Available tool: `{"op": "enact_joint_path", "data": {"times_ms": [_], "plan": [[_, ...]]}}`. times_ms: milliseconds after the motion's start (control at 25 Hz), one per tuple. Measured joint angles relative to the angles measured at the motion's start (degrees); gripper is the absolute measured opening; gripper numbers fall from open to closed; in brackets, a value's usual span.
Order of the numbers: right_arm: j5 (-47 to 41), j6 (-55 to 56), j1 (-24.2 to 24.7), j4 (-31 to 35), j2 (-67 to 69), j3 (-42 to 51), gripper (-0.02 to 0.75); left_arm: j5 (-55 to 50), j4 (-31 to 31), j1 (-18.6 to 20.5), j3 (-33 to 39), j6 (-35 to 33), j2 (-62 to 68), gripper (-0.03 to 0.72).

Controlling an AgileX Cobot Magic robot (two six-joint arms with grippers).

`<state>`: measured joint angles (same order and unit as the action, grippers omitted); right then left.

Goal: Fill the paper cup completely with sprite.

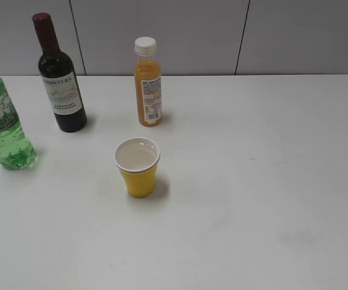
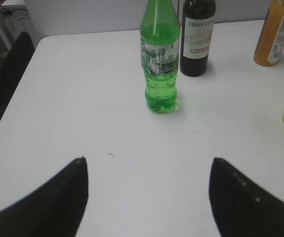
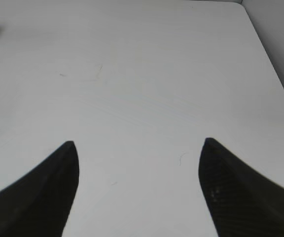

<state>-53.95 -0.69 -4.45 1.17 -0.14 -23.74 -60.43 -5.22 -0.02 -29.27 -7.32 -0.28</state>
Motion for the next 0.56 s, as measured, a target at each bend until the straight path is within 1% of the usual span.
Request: {"op": "enact_joint_path", "data": {"times_ms": [240,400,560], "plan": [[0.0,0.0,0.0,0.0,0.0,0.0,0.585,0.3,-0.3,-3.6,0.4,0.0,0.0,0.585],[0.0,0.0,0.0,0.0,0.0,0.0,0.585,0.4,-0.3,-3.2,0.4,0.2,0.0,0.564],[0.0,0.0,0.0,0.0,0.0,0.0,0.585,0.4,-0.2,-1.1,0.4,0.4,0.0,0.535]]}}
